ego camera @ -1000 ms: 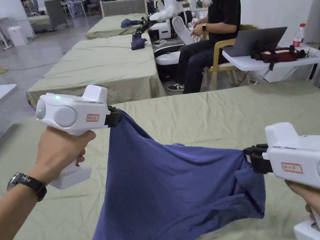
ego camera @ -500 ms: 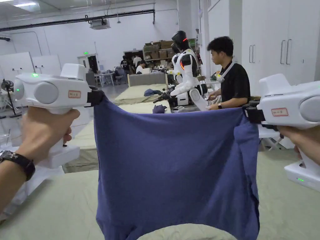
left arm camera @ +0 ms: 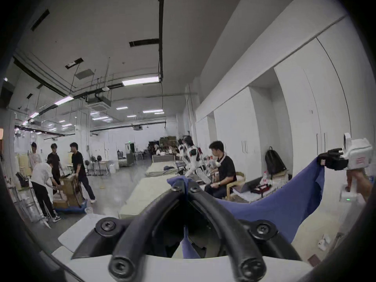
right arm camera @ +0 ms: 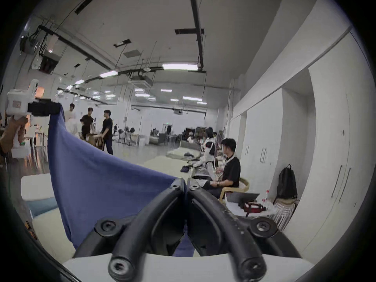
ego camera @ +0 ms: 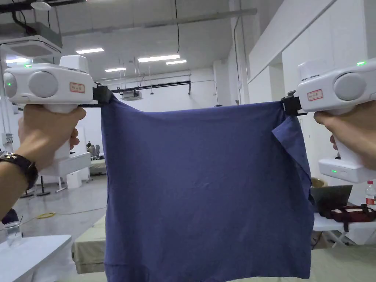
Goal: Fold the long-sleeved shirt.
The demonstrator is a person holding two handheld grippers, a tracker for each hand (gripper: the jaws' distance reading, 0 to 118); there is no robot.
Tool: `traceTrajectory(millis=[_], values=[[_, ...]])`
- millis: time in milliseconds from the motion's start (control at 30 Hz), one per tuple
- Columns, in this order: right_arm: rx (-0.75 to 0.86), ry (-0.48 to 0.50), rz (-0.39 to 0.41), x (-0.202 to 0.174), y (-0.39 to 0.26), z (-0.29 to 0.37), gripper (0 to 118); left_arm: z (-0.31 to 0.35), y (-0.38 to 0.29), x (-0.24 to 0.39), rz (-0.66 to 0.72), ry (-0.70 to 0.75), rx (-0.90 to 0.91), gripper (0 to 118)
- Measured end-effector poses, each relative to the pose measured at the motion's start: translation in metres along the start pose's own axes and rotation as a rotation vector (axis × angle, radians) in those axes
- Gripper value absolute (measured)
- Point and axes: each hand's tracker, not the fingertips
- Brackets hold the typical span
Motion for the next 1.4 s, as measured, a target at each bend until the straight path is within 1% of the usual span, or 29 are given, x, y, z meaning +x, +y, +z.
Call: traceTrajectory(millis=[167,267,300,500,733,933,1033,1200,1267,1333,1400], values=[[0.065,-0.023,-0.012,0.006,0.045,0.006,3,0.002,0.034,-0.012,0.057,0.007,0.058,0],[0.098,-0.026,-0.044,0.013,0.066,0.003,3,0.003,0.043,-0.015,0.075,0.015,0.076,0],[0.107,-0.041,-0.041,0.013,0.072,0.004,3,0.002,0.044,-0.015,0.072,0.018,0.078,0],[0.131,-0.044,-0.033,0.006,0.089,0.008,3,-0.003,0.043,-0.018,0.087,0.038,0.09,0],[0.129,-0.05,-0.025,0.005,0.09,-0.003,3,-0.01,0.038,-0.02,0.088,0.038,0.083,0],[0.12,-0.052,-0.029,0.003,0.082,-0.025,3,-0.028,0.029,-0.024,0.107,0.041,0.075,0],[0.124,-0.051,-0.042,0.002,0.077,-0.04,3,-0.041,0.024,-0.022,0.073,0.057,0.066,0],[0.125,-0.065,-0.041,0.003,0.076,-0.075,3,-0.075,0.016,-0.029,0.089,0.064,0.07,0],[0.127,-0.069,-0.044,0.005,0.078,-0.089,3,-0.092,0.016,-0.029,0.073,0.074,0.057,0],[0.128,-0.072,-0.035,0.005,0.081,-0.103,3,-0.107,0.015,-0.029,0.035,0.095,0.061,0],[0.13,-0.084,-0.018,0.006,0.083,-0.12,3,-0.124,0.017,-0.03,0.034,0.092,0.058,0]])
